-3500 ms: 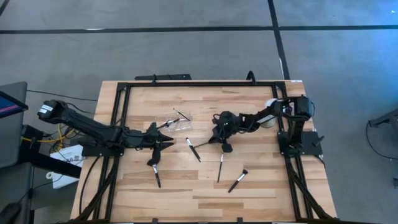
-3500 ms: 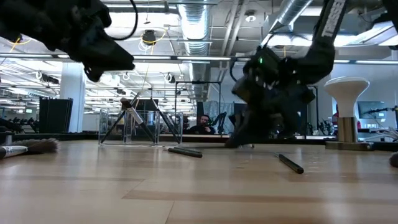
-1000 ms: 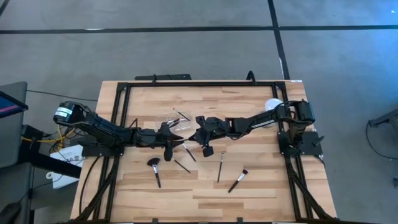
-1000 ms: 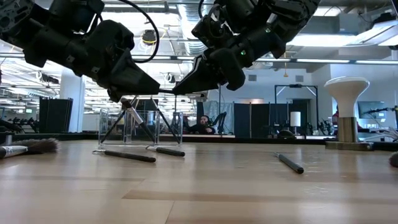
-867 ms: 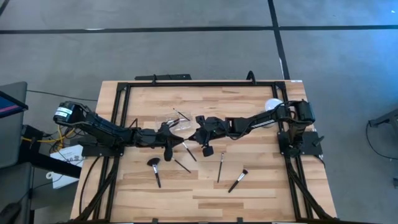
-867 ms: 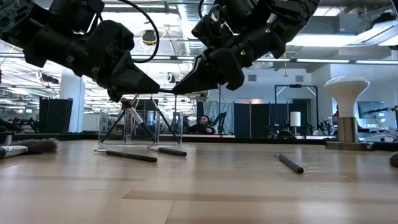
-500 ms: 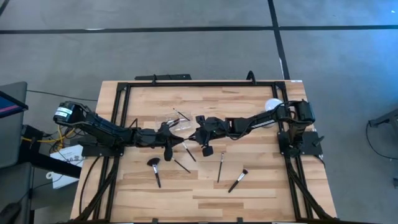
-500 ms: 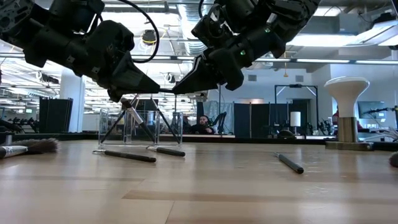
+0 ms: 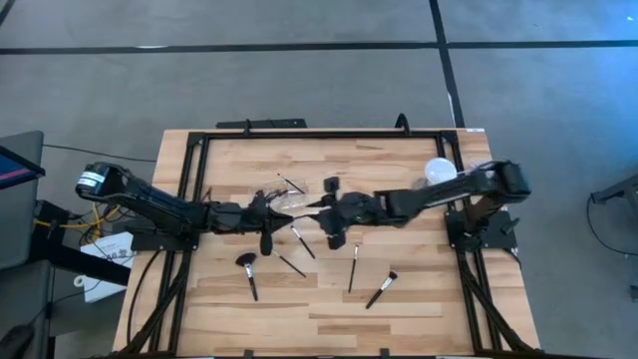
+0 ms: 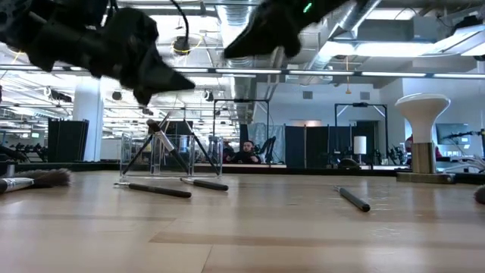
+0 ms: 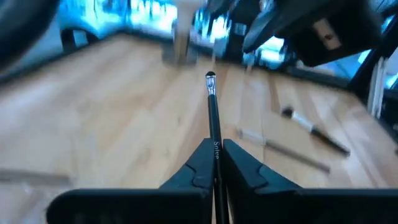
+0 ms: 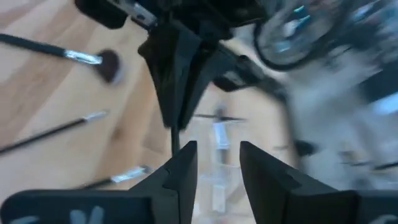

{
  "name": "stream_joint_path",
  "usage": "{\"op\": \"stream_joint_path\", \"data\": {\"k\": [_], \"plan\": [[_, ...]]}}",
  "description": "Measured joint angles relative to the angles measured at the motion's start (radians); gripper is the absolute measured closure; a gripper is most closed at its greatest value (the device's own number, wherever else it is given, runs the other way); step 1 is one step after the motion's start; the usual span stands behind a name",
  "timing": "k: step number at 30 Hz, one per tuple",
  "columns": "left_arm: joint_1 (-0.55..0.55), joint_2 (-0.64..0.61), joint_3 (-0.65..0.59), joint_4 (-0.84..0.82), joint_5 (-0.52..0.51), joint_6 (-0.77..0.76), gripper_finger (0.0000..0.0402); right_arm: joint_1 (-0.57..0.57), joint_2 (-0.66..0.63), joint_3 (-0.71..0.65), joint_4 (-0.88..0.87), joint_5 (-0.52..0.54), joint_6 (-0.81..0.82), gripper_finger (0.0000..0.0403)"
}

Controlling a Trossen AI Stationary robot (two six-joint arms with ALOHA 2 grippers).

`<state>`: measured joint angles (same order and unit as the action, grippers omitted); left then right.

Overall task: Put items in baskets/containers
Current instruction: Put the eyeshadow brush into the transparent organizer

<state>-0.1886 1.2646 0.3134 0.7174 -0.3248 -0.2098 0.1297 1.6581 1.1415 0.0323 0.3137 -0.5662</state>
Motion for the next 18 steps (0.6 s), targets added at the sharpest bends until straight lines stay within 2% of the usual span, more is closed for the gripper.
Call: {"op": "stream_joint_path", "data": {"k": [3,5,7,9,11,13,15,18], "plan": [[0.01,-0.093,-0.003,-0.012,-0.008,0.062,0.0382,0.024,-0.11,-0.002,-0.03,0.118,-0.012,0.029],[0.016,-0.154,-0.002,-0.022,-0.009,0.093,0.0383,0.015,-0.183,-0.013,-0.035,0.109,0.031,0.029],[0.021,-0.215,-0.002,-0.039,-0.012,0.134,0.0384,-0.019,-0.236,-0.057,-0.022,0.018,0.073,0.029],[0.022,-0.267,-0.002,-0.049,-0.012,0.175,0.0384,-0.066,-0.27,-0.147,0.061,-0.128,0.102,0.029],[0.022,-0.308,-0.002,-0.049,-0.011,0.202,0.0383,-0.124,-0.274,-0.248,0.239,-0.259,0.12,0.029],[0.022,-0.334,-0.002,-0.045,0.011,0.208,0.0382,-0.188,-0.251,-0.351,0.498,-0.357,0.126,0.029],[0.022,-0.349,-0.002,-0.047,0.036,0.207,0.0382,-0.244,-0.186,-0.424,0.759,-0.409,0.171,0.029],[0.021,-0.347,-0.002,-0.045,0.061,0.207,0.0383,-0.293,-0.05,-0.45,1.076,-0.517,0.283,0.029]]}}
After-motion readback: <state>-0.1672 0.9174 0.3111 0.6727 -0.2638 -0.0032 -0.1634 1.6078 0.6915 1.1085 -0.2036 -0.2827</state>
